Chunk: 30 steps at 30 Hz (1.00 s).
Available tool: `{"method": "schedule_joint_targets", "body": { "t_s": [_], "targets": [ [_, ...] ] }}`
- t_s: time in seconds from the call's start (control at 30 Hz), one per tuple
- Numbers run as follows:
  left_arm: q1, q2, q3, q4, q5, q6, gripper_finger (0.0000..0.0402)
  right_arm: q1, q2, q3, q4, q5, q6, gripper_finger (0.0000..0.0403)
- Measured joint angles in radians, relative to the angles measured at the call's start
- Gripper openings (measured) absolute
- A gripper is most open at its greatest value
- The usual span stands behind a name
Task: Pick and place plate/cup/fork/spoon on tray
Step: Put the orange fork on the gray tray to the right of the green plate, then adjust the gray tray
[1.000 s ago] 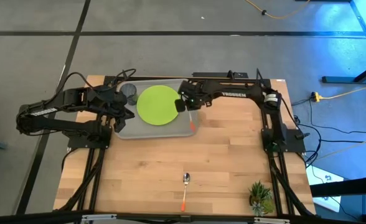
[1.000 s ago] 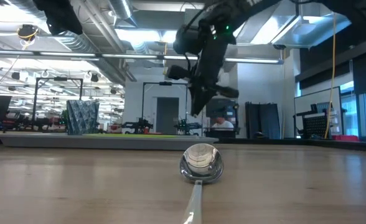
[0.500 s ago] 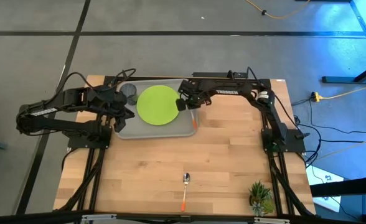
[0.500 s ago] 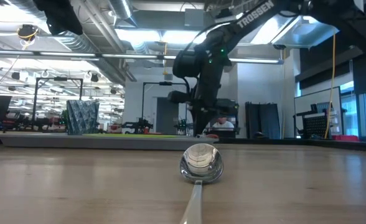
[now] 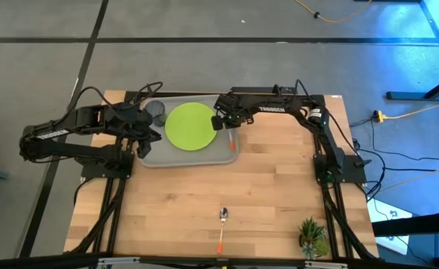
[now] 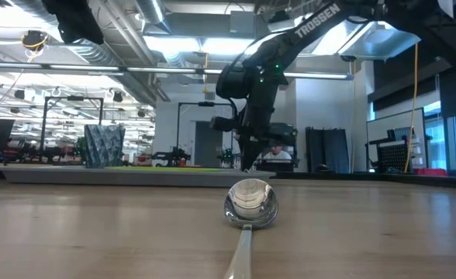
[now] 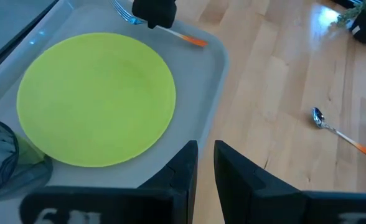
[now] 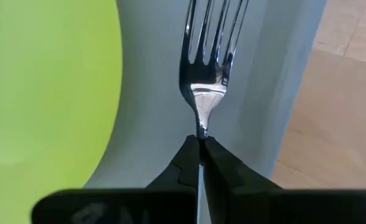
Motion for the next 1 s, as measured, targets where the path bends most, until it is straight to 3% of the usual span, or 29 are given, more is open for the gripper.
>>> {"method": "schedule_joint_targets", "body": {
  "t_s": [0.33,0.67,1.0],
  "targets": [
    [0.0,0.0,0.0,0.0,0.0,0.0,0.0046,-0.001,0.012,-0.001,0.002,-0.001,-0.001,0.0008],
    [0.0,-0.002,0.0,0.0,0.0,0.0,0.0046,-0.001,0.012,-0.001,0.007,-0.017,-0.008,0.0054],
    [0.0,-0.002,0.0,0.0,0.0,0.0,0.0046,-0.001,0.012,-0.001,0.01,-0.013,-0.003,0.006]
  ]
}}
